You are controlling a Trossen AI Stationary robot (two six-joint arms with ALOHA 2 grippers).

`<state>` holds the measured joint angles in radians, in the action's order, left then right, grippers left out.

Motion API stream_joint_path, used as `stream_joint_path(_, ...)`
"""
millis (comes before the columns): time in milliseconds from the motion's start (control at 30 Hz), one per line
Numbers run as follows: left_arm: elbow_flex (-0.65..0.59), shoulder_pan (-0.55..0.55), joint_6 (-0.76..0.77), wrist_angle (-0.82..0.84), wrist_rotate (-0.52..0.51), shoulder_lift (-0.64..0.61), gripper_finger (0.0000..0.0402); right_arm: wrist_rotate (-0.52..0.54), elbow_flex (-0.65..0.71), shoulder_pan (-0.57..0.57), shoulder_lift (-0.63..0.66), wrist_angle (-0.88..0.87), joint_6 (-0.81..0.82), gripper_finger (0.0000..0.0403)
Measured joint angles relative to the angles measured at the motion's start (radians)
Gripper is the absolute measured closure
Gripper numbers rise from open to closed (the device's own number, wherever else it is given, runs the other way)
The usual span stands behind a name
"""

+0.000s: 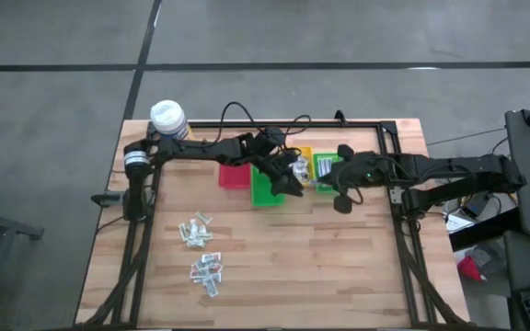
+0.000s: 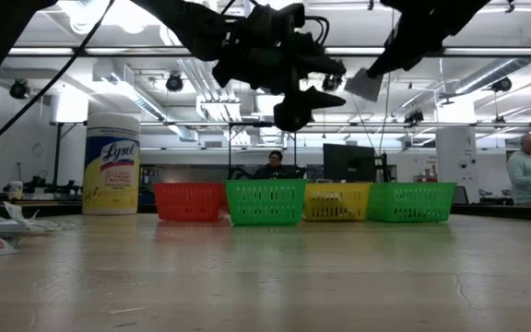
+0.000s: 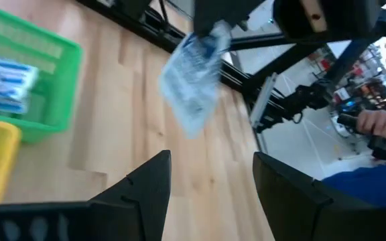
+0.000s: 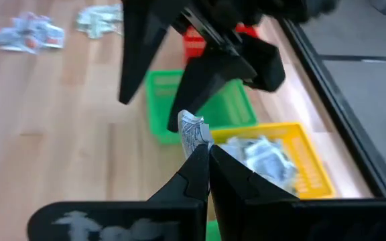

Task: Pick & Place First Aid Supplies
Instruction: Put the alcohol pad into the yellow basket

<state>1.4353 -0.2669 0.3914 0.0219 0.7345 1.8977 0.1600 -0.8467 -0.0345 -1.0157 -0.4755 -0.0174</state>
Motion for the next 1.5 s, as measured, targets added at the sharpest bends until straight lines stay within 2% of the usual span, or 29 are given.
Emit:
stream_joint_path(300, 0.000, -0.077, -0.075, 0.003, -0.023, -0.001, 0.0197, -0.012, 0.000, -0.157, -0.091, 0.000, -0.081, 0.0395)
stream_joint_path(467, -0.001, -0.098, -0.076, 0.022, -0.036, -0.026, 0.0197, -0.117, 0.000, -0.246, -0.136, 0.010, -0.099, 0.0395)
stream_joint_path(767, -0.035, -0.078, -0.116, 0.140, -0.181, -0.227, 0.0197, -0.273, 0.000, -0.354, -0.184, 0.089, -0.122, 0.0395)
stream_joint_path(967, -0.170, -0.037, -0.110, 0.125, -0.314, -0.422, 0.0197, -0.345, -0.002, -0.382, -0.239, 0.133, -0.120, 0.0395)
stream_joint_path(1067, -0.267, -0.014, -0.080, 0.093, -0.378, -0.520, 0.0197, -0.348, -0.023, -0.382, -0.293, 0.124, -0.119, 0.0395)
stream_joint_path(1200, -0.407, 0.016, -0.026, -0.018, -0.426, -0.638, 0.0197, -0.368, -0.087, -0.389, -0.378, 0.114, -0.129, 0.0395)
stream_joint_path(1300, -0.514, 0.039, 0.009, -0.105, -0.481, -0.721, 0.0197, -0.426, -0.143, -0.403, -0.442, 0.102, -0.147, 0.0395)
stream_joint_path(1500, -0.669, 0.083, 0.047, -0.154, -0.612, -0.861, 0.0197, -0.431, -0.263, -0.429, -0.550, -0.039, -0.175, 0.0394)
